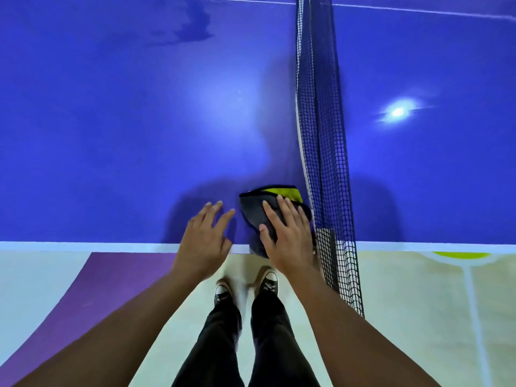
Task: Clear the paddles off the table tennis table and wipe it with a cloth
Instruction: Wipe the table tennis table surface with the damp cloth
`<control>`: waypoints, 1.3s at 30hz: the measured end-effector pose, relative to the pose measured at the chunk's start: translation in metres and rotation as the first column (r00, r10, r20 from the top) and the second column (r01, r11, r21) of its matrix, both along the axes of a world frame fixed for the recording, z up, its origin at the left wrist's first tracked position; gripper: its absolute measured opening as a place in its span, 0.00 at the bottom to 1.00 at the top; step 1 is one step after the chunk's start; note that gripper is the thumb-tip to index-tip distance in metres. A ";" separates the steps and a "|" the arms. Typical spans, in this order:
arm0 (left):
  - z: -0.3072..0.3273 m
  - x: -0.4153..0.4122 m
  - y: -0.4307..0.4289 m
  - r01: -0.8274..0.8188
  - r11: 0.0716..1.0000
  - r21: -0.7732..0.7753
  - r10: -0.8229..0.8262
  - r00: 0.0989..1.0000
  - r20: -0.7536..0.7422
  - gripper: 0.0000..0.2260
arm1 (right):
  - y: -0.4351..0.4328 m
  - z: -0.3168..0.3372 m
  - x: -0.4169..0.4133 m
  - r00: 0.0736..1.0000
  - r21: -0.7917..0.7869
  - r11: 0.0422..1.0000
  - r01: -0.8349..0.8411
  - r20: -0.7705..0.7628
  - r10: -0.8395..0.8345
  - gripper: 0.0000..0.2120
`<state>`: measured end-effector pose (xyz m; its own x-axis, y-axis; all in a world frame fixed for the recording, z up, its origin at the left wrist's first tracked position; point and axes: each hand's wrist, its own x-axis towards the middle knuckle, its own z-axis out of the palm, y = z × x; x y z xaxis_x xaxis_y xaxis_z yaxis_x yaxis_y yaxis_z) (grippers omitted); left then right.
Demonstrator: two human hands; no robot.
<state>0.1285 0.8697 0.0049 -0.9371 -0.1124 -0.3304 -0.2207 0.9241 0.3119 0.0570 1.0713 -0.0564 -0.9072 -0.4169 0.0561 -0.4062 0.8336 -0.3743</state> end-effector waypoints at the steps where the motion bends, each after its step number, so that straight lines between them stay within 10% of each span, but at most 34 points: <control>1: 0.000 -0.005 -0.012 0.041 0.999 -0.024 -0.041 0.999 -0.001 0.27 | -0.004 0.001 -0.001 0.999 0.031 0.999 0.036 0.009 -0.036 0.26; 24: -0.055 -0.309 -0.148 -0.044 0.993 -0.109 0.019 0.975 -0.220 0.28 | -0.110 -0.016 -0.316 0.987 0.130 0.981 0.141 -0.089 -0.131 0.27; 39: -0.077 -0.316 -0.151 -0.063 0.983 -0.174 0.017 0.967 -0.254 0.30 | -0.185 -0.009 -0.606 0.992 0.147 0.982 0.116 -0.057 -0.109 0.27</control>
